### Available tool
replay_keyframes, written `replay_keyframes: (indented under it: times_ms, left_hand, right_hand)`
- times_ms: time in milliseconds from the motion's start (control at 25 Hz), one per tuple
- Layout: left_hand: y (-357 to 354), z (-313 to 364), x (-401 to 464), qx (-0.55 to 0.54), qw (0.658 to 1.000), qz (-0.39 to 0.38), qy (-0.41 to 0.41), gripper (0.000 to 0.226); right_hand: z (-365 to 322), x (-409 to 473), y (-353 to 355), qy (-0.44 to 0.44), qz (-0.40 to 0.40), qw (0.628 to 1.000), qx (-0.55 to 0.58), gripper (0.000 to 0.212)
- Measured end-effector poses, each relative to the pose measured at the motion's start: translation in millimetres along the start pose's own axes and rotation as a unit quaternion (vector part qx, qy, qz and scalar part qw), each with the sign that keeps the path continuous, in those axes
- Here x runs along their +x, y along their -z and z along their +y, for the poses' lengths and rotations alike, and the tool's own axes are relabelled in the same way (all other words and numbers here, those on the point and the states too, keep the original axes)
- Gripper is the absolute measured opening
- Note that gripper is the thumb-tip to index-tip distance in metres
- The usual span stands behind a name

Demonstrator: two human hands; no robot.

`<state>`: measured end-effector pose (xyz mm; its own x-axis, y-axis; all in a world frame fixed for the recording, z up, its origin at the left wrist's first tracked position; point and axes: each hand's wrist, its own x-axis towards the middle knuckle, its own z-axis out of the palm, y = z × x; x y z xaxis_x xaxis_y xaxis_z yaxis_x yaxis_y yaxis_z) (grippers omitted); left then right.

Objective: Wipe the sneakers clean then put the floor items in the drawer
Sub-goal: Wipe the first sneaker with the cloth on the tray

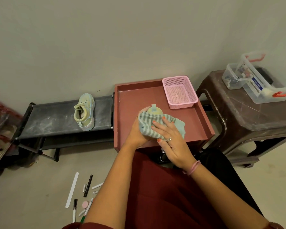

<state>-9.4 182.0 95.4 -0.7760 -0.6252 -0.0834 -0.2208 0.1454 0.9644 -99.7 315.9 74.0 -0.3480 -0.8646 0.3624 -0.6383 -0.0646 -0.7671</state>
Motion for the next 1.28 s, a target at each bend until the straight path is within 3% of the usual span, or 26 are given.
replay_keyframes:
  times_ms: [40, 120, 200, 240, 280, 360, 400, 440, 520, 560, 640, 720, 800, 840, 880, 960, 1040, 1120, 1280]
  left_hand:
    - [-1.6, 0.8, -0.1, 0.000, 1.000, -0.001, 0.003, 0.079]
    - [-6.8, 9.2, -1.4, -0.019, 1.000, 0.014, -0.003, 0.089]
    - [-11.7, 13.4, 1.8, -0.024, 0.999, 0.015, -0.019, 0.097]
    - [-12.7, 12.1, 5.1, -0.023, 1.000, 0.013, -0.015, 0.096]
    - [-12.0, 12.3, 7.9, -0.020, 1.000, 0.009, -0.015, 0.092]
    - [-8.3, 7.0, 13.0, -0.002, 1.000, 0.000, -0.013, 0.083]
    - [-6.6, 3.7, 15.0, 0.008, 1.000, -0.007, -0.018, 0.083]
    - [-6.6, 3.3, 15.3, 0.016, 1.000, -0.013, -0.018, 0.083]
    - [-11.2, 6.9, 13.9, 0.003, 1.000, -0.015, -0.015, 0.075]
    - [-13.9, 11.0, 13.4, -0.006, 1.000, -0.007, -0.018, 0.072]
    - [-18.6, 16.7, 11.4, -0.017, 0.999, 0.004, -0.028, 0.081]
    - [-12.9, 14.7, 12.4, -0.003, 1.000, -0.009, -0.021, 0.085]
    - [-3.8, 14.3, 11.7, 0.024, 0.999, -0.036, -0.004, 0.087]
    - [0.0, 14.2, 10.9, 0.050, 0.997, -0.051, -0.006, 0.094]
    - [3.3, 15.1, 9.1, 0.093, 0.994, -0.062, -0.016, 0.099]
    - [9.6, 17.9, 6.7, 0.168, 0.983, -0.064, -0.028, 0.111]
    - [16.4, 18.3, 7.3, 0.205, 0.976, -0.063, -0.027, 0.116]
    - [24.4, 19.5, 6.8, 0.256, 0.964, -0.068, -0.031, 0.114]
    - [36.9, 20.7, 2.9, 0.327, 0.940, -0.092, -0.034, 0.113]
  right_hand:
    - [7.2, -3.0, 0.8, 0.008, -0.001, 1.000, 0.014, 0.042]
    - [6.4, -3.0, 0.7, -0.091, 0.056, 0.979, 0.173, 0.038]
    - [1.0, 9.9, 1.7, -0.207, 0.137, 0.898, 0.363, 0.033]
    - [-3.0, 16.5, 3.2, -0.233, 0.142, 0.887, 0.373, 0.034]
    - [-5.7, 19.6, 7.2, -0.224, 0.116, 0.914, 0.316, 0.036]
    - [-8.0, 17.0, 12.1, -0.075, 0.040, 0.994, 0.075, 0.037]
    - [-4.6, 14.9, 13.8, -0.002, 0.008, 1.000, -0.008, 0.038]
    - [1.7, 11.9, 16.7, 0.026, -0.008, 0.999, -0.022, 0.038]
    - [9.8, 11.2, 13.0, 0.001, 0.025, 0.999, 0.041, 0.039]
    - [10.1, 16.7, 13.9, -0.064, 0.049, 0.988, 0.135, 0.038]
    - [6.6, 30.8, 16.6, -0.171, 0.085, 0.942, 0.277, 0.035]
    - [-3.5, 30.9, 18.7, -0.188, 0.050, 0.961, 0.196, 0.039]
    - [-7.5, 22.1, 11.8, -0.111, 0.019, 0.990, 0.090, 0.042]
    - [-5.9, 14.0, 9.1, -0.089, 0.011, 0.990, 0.107, 0.041]
    - [-3.5, 6.3, 6.1, -0.107, 0.028, 0.980, 0.165, 0.038]
    - [2.4, 5.9, 3.2, -0.220, 0.088, 0.920, 0.312, 0.030]
    - [6.5, 10.6, 2.5, -0.320, 0.116, 0.877, 0.338, 0.033]
    - [-3.8, 12.4, -3.3, -0.313, 0.085, 0.885, 0.334, 0.031]
    - [-20.0, 1.3, -19.8, -0.200, -0.005, 0.937, 0.286, 0.038]
